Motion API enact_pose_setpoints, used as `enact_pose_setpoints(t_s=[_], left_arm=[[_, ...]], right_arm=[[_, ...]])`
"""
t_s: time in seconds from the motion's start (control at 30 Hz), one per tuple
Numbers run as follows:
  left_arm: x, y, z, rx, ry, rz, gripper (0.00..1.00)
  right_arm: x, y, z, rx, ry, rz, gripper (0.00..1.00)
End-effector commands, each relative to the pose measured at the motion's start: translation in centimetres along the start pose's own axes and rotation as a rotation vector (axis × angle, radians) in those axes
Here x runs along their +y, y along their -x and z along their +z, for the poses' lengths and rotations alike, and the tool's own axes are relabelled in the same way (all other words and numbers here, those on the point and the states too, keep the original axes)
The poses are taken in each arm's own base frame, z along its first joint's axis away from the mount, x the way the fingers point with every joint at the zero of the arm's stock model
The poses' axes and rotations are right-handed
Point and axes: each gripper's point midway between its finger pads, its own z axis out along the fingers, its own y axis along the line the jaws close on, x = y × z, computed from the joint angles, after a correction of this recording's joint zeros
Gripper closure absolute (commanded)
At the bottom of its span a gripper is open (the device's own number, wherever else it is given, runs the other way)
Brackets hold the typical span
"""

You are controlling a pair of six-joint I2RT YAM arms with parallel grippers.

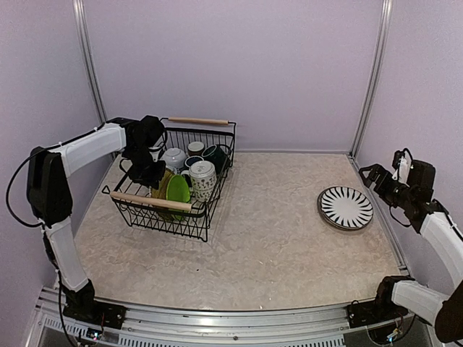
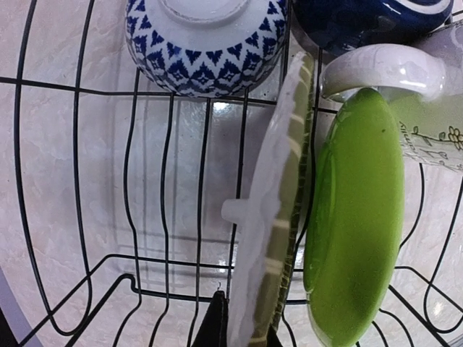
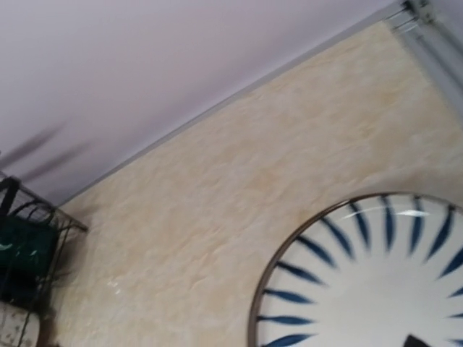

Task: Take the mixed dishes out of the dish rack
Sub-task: Grab the plate from the dish rack.

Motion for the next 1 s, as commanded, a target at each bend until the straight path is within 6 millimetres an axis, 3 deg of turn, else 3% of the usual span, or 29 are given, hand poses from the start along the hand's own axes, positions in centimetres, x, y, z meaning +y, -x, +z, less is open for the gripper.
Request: enact_pose_setpoints(t_s=[0.0,0.17,0.4,0.57,0.8,0.97], left_arm=[[-1.0,1.1,-2.9,-0.087,-0.020,0.016,0.98],[-1.0,1.5,-4.5,-0.143,-0.001,0.024,1.00],[-0.7,2.2,-8.1,-0.275,0.004,0.024,1.00],[-0.3,2.6,-10.9,-0.376,-0.002,0.014,1.00],[-0.3,3.0,-14.3,-0.518,-0.055,-0.001,1.00],[-2.2,2.6,-16.8,-0.607,-0.231,0.015,1.00]], right_arm=[[2.4,0.0,1.0,0.023,0.047,0.013,0.00],[4.2,-1.4,2.5,0.065,0.013,-0.013,0.00],[3.6,-4.5,5.3,0.181,-0.108,-0.037,0.00],[5.0,-6.6,6.8,0.244,-0.169,-0.127,0.00],[9.0,-9.4,8.7,0.301,-0.154,-0.252,0.00],[13.7,-11.7,10.1,0.345,-0.083,-0.340,0.00]])
